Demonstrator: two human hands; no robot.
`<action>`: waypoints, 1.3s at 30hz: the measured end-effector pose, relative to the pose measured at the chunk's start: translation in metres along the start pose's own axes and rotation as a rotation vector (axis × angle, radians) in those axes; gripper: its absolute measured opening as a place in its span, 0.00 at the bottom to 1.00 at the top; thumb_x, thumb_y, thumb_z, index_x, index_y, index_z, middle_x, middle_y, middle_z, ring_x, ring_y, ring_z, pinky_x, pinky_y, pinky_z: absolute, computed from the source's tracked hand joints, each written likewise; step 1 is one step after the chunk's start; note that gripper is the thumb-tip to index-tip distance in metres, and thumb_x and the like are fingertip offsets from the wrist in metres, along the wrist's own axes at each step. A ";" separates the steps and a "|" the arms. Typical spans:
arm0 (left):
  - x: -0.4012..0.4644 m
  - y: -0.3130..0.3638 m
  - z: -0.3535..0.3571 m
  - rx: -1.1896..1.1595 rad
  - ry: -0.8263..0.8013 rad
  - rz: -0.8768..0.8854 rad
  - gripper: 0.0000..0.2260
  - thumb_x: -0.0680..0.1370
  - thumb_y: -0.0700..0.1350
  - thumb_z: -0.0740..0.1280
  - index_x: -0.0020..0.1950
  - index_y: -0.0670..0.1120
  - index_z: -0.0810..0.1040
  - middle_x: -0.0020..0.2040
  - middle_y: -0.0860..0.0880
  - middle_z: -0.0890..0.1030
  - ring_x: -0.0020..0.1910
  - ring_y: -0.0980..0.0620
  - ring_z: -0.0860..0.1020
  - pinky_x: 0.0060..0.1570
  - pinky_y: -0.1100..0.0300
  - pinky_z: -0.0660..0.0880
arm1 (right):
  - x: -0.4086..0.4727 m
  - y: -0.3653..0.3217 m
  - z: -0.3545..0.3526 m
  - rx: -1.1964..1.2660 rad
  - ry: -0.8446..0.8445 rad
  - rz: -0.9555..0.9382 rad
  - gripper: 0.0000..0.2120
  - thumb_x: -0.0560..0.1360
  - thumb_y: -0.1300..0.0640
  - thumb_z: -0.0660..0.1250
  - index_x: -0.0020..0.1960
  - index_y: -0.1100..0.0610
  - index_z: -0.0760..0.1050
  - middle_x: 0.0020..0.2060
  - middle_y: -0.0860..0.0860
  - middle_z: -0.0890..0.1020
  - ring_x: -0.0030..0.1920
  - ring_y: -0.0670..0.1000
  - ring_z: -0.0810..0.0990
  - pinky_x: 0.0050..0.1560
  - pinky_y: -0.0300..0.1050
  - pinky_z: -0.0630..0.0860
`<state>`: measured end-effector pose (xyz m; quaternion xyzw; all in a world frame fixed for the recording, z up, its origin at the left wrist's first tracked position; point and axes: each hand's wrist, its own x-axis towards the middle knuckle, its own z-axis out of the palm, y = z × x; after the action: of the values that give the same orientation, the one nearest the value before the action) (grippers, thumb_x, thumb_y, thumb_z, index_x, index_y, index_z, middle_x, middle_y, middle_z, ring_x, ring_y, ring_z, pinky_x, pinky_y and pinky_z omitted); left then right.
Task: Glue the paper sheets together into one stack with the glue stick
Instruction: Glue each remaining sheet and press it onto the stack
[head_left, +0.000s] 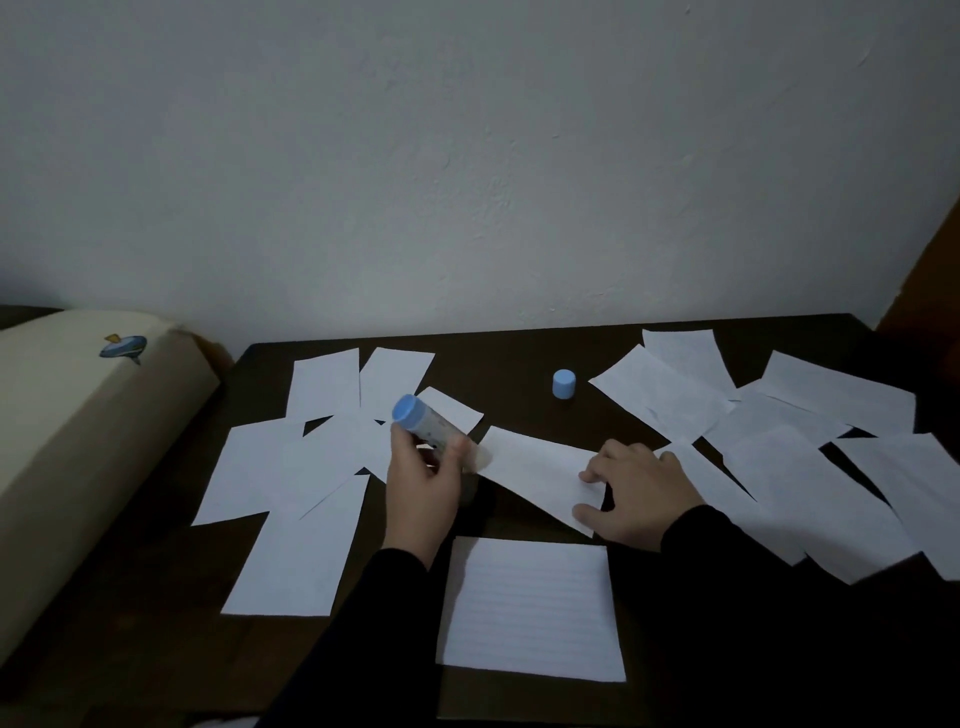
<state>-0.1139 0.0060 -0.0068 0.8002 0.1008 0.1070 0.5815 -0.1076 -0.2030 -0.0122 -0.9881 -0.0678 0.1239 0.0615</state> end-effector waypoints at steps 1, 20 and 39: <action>0.000 0.002 -0.001 -0.043 0.022 -0.002 0.18 0.79 0.47 0.66 0.65 0.55 0.62 0.59 0.53 0.69 0.58 0.55 0.69 0.53 0.61 0.72 | 0.000 0.000 -0.002 0.004 -0.003 0.002 0.26 0.75 0.36 0.60 0.68 0.48 0.70 0.62 0.46 0.69 0.65 0.49 0.68 0.68 0.54 0.62; 0.005 0.018 -0.010 -0.085 -0.008 -0.024 0.23 0.79 0.46 0.65 0.71 0.51 0.61 0.68 0.47 0.70 0.61 0.53 0.70 0.60 0.53 0.73 | 0.063 -0.043 -0.025 0.115 -0.198 0.252 0.27 0.74 0.52 0.71 0.69 0.54 0.66 0.62 0.52 0.75 0.62 0.52 0.74 0.65 0.50 0.72; 0.001 0.017 0.012 -0.041 -0.142 -0.005 0.19 0.79 0.47 0.65 0.67 0.53 0.63 0.65 0.50 0.72 0.62 0.52 0.72 0.59 0.57 0.73 | 0.052 -0.004 -0.005 0.372 -0.008 0.505 0.16 0.76 0.44 0.66 0.42 0.57 0.73 0.32 0.51 0.73 0.38 0.50 0.75 0.45 0.43 0.71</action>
<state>-0.1091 -0.0104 0.0059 0.7934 0.0592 0.0506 0.6037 -0.0571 -0.1917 -0.0196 -0.9450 0.2032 0.1492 0.2082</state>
